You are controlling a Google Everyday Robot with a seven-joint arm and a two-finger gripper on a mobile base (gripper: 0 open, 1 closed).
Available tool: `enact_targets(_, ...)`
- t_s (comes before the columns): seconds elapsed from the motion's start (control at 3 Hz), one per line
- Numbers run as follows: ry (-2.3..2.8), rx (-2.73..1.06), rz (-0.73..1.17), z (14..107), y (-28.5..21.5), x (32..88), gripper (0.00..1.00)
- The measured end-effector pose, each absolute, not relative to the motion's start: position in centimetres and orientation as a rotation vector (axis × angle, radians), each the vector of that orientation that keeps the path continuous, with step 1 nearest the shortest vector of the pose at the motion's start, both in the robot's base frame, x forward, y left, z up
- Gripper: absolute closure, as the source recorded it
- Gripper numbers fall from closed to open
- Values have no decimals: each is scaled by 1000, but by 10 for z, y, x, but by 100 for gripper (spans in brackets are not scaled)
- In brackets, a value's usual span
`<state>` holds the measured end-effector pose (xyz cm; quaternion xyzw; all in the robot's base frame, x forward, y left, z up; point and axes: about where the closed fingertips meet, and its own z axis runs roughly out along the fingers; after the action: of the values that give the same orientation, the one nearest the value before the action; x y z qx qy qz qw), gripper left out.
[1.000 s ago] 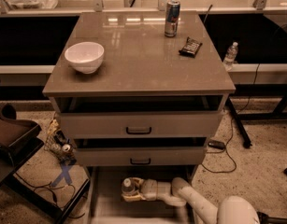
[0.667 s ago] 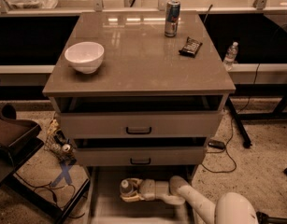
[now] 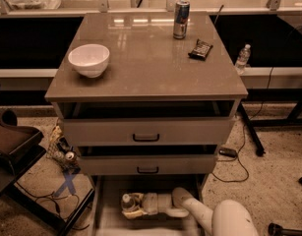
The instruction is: Place blue plastic bottle into bottom drawer
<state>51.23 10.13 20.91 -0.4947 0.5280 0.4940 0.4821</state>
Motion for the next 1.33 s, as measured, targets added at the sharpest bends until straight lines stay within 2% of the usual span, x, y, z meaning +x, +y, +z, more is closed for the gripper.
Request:
enact_targets(0.33, 1313, -1153, 1257, 190, 102, 508, 100)
enact_targets(0.67, 1313, -1153, 1257, 197, 102, 508, 84)
enact_targets(1.0, 1313, -1153, 1257, 197, 102, 508, 53)
enact_targets(1.33, 1313, -1153, 1257, 198, 102, 508, 30)
